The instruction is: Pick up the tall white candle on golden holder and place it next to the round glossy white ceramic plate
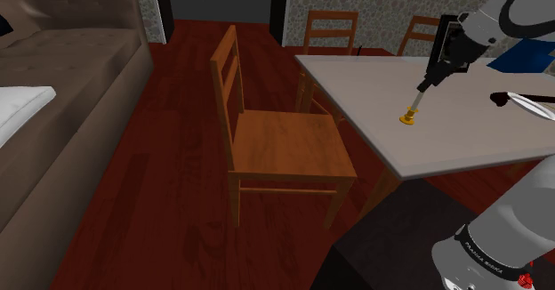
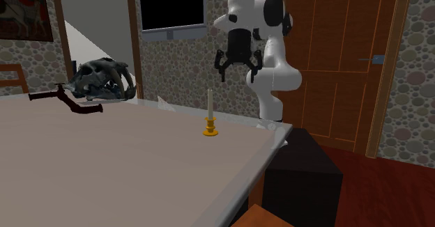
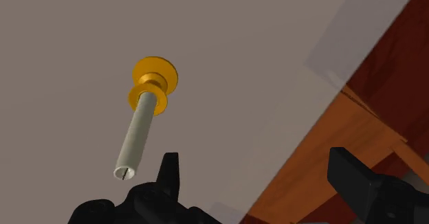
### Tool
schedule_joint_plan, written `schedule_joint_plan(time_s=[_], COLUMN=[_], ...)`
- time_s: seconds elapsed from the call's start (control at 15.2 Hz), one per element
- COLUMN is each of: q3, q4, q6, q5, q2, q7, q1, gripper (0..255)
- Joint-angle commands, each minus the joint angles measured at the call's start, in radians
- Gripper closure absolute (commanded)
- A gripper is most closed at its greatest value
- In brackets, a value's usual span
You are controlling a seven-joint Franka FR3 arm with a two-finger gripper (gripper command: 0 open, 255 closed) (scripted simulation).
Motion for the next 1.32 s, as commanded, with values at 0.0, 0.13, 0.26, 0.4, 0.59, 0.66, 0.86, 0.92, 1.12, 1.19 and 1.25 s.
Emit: schedule_joint_plan(time_s=[0.0,0.13,0.26,0.4,0.59,0.66,0.86,0.92,1.12,1.19,1.25], q3=[-0.059,-0.122,-0.19,-0.264,-0.313,-0.32,-0.343,-0.351,-0.356,-0.356,-0.356], q4=[-0.038,-0.064,-0.083,-0.095,-0.106,-0.11,-0.118,-0.121,-0.122,-0.122,-0.122], q6=[0.085,0.168,0.252,0.338,0.412,0.431,0.486,0.504,0.515,0.515,0.515], q5=[-0.01,-0.015,-0.013,-0.004,0.01,0.013,0.025,0.03,0.033,0.033,0.033], q2=[0.016,0.046,0.085,0.132,0.182,0.197,0.241,0.256,0.265,0.265,0.265], q7=[-0.033,-0.069,-0.109,-0.155,-0.182,-0.185,-0.195,-0.198,-0.201,-0.201,-0.201], q1=[-0.016,-0.025,-0.026,-0.016,0.008,0.016,0.043,0.054,0.06,0.06,0.06], gripper=[0,0,0,0,0,0,0,0,0,0,0])
